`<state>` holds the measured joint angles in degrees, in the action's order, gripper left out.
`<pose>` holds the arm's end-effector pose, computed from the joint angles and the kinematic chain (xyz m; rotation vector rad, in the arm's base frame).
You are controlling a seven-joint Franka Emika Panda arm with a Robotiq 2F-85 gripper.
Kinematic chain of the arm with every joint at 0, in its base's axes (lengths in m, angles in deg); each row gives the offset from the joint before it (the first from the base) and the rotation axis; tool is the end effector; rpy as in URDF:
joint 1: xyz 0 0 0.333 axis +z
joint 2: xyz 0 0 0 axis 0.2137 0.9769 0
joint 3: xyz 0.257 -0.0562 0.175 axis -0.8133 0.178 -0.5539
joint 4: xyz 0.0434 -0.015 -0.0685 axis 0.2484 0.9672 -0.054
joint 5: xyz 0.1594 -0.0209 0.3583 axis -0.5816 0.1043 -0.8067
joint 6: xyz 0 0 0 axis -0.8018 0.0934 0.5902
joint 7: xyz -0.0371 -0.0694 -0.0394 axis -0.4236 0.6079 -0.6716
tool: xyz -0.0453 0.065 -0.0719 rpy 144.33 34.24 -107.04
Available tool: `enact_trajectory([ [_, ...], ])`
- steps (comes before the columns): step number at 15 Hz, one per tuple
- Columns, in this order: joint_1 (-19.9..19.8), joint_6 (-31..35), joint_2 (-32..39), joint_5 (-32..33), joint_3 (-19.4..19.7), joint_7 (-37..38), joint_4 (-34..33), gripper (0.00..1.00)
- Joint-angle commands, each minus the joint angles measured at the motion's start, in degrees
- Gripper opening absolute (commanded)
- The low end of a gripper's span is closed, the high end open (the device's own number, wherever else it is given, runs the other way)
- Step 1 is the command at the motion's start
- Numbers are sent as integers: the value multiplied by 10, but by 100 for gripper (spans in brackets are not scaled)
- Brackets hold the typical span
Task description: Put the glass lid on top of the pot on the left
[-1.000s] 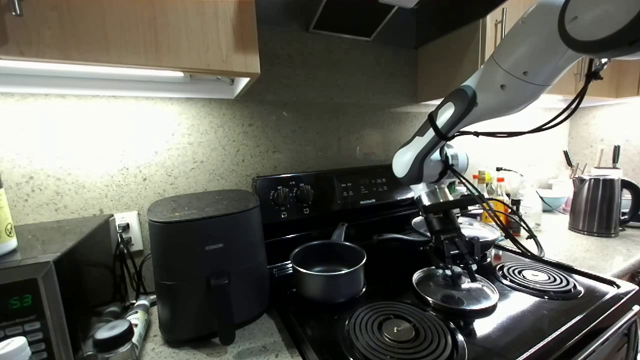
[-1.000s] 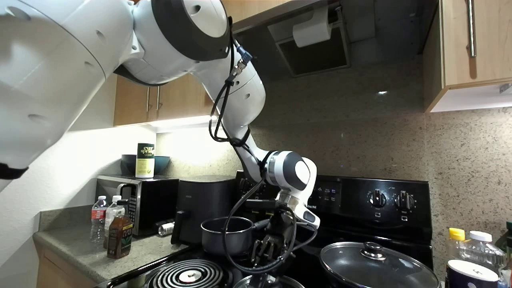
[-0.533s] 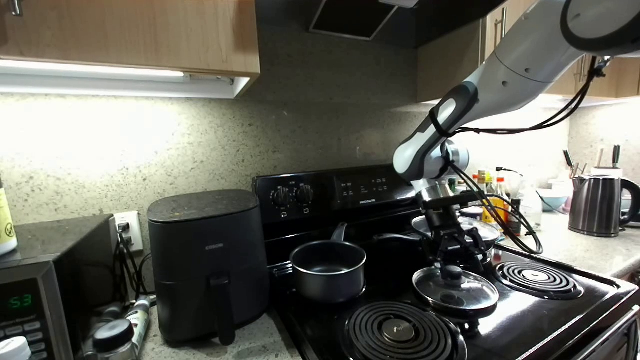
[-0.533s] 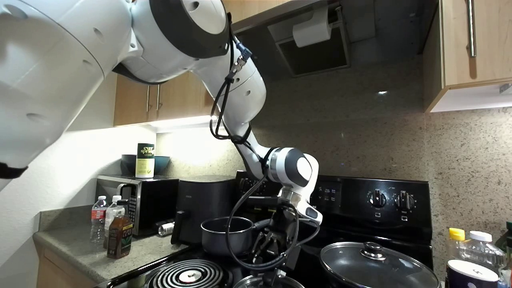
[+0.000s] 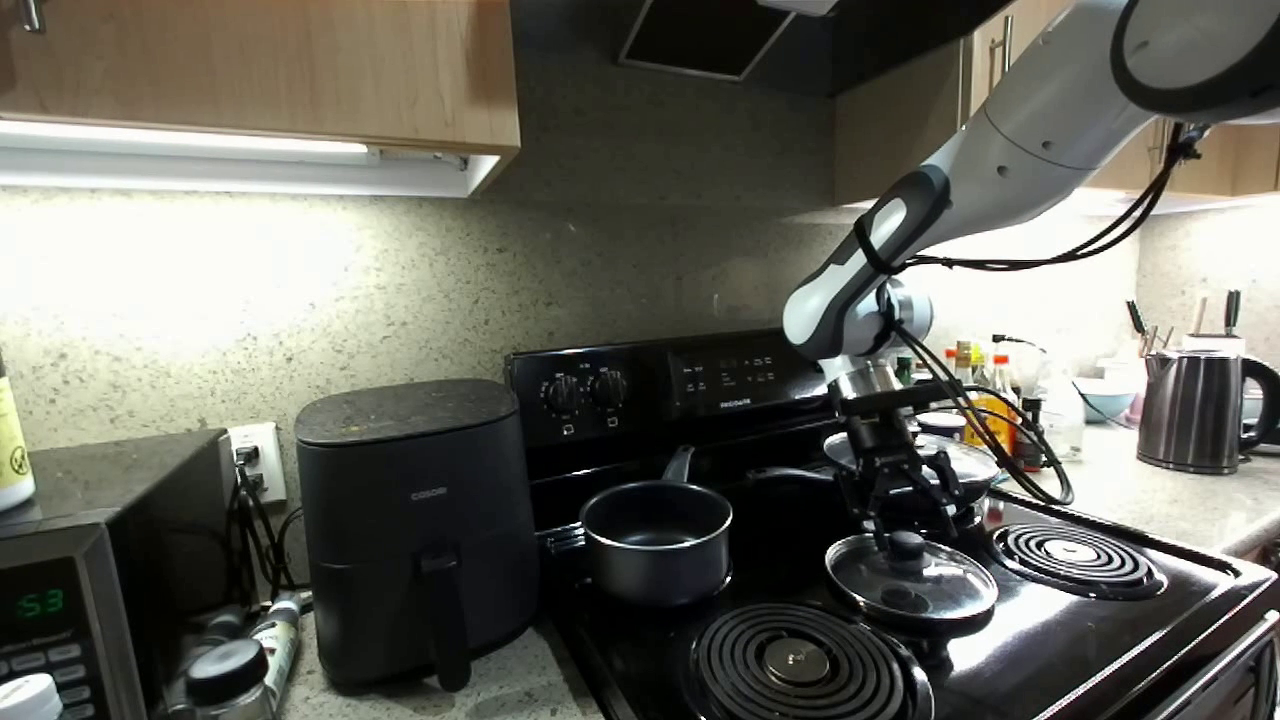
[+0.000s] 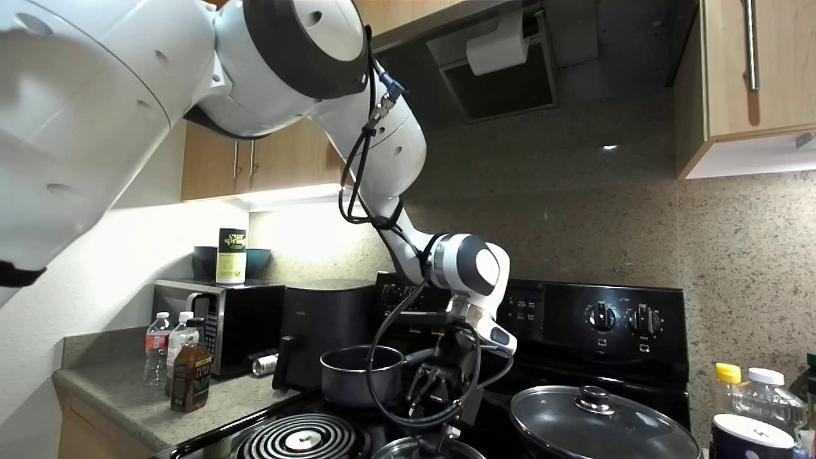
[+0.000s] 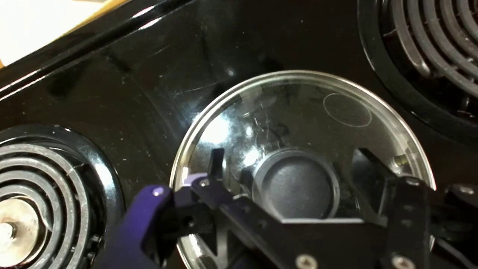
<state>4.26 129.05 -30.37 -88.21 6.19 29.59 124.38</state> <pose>0.5525 -0.1637 0.2619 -2.8275 0.9805 0.8648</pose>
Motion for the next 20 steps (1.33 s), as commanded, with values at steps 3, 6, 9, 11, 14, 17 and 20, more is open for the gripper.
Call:
enact_trajectory([
  [3,-7,-14,27,-8,-2,-5,-24,42],
  [6,-7,-22,32,-10,-2,-5,-33,23],
  [9,-7,-24,27,-10,-2,-6,-32,22],
  [11,0,-16,6,-6,-4,-2,-17,22],
  [14,19,-15,-38,1,-11,8,10,22],
  [17,45,-20,-75,16,-19,20,23,22],
  [20,71,-34,-112,30,-31,37,31,22],
])
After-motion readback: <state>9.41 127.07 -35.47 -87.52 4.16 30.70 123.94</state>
